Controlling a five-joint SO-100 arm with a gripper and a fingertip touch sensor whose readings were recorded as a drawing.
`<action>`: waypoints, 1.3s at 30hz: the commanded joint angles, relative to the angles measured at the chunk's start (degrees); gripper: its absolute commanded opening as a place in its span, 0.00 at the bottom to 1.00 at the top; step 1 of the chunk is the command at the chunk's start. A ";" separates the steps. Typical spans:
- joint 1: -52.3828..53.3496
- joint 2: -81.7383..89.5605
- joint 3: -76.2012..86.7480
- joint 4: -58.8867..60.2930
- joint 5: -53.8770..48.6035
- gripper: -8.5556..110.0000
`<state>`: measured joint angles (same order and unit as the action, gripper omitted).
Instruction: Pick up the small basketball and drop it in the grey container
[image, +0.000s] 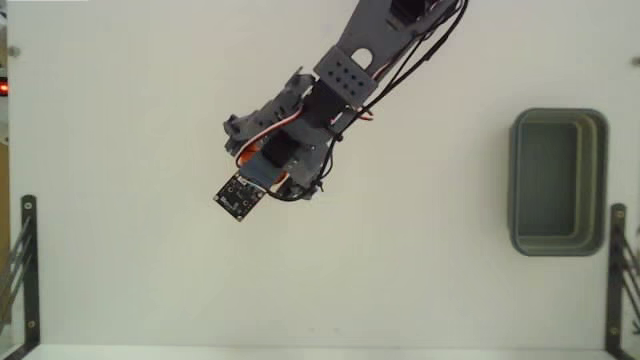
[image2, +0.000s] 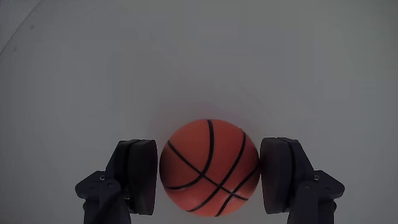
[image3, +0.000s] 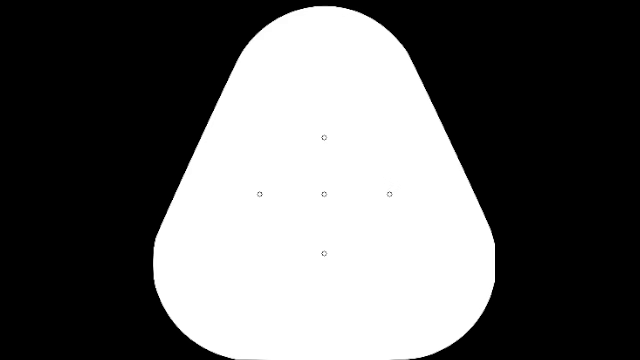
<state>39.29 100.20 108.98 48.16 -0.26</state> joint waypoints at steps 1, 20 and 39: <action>0.05 1.75 0.31 -1.11 0.26 1.00; 0.05 1.35 2.56 -3.77 0.26 1.00; 0.05 0.85 4.62 -6.33 0.26 1.00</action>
<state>39.38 100.11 113.29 42.54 -0.26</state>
